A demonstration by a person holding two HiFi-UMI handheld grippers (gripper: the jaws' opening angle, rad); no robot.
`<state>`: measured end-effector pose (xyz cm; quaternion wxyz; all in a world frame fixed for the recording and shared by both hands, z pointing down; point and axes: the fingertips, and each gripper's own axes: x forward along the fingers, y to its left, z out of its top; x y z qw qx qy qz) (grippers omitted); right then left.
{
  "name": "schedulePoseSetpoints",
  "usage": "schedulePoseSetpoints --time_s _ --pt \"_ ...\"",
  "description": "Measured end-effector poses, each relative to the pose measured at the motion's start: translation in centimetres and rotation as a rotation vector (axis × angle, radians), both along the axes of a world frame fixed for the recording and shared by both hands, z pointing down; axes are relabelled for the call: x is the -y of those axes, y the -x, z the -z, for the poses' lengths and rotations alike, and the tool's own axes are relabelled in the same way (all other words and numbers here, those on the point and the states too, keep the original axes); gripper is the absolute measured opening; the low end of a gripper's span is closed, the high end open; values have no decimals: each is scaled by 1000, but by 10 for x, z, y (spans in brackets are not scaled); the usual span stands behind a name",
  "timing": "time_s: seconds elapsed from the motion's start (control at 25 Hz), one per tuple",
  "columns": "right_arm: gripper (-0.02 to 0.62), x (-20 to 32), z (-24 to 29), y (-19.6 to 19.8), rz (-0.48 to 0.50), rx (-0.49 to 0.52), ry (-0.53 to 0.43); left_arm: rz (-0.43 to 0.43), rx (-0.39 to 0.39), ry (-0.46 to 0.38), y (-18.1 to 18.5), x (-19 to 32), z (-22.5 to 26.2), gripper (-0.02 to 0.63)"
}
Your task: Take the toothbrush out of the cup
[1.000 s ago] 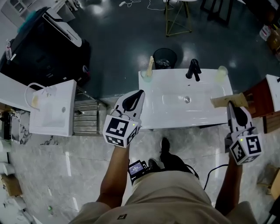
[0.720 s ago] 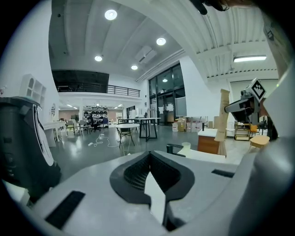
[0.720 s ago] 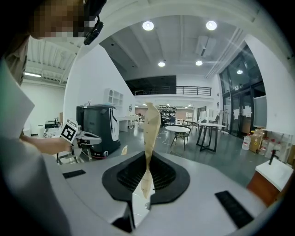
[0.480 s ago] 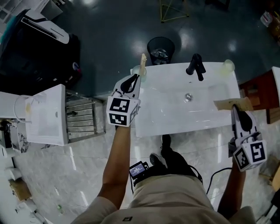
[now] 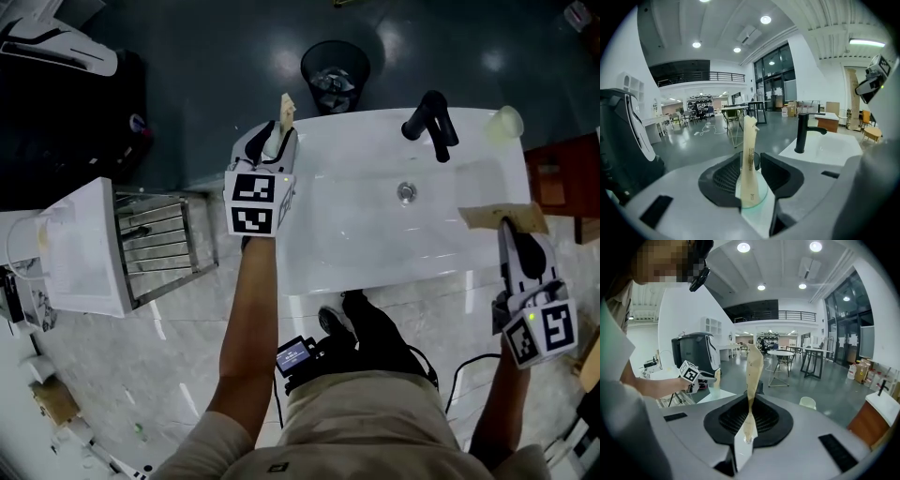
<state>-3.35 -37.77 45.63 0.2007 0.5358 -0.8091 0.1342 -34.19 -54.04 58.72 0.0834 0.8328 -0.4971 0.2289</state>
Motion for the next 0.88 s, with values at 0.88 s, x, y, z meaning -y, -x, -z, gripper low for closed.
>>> schedulePoseSetpoints --time_s 0.88 --pt "26 10 -25 8 22 7 31 21 -16 -30 2 12 2 31"
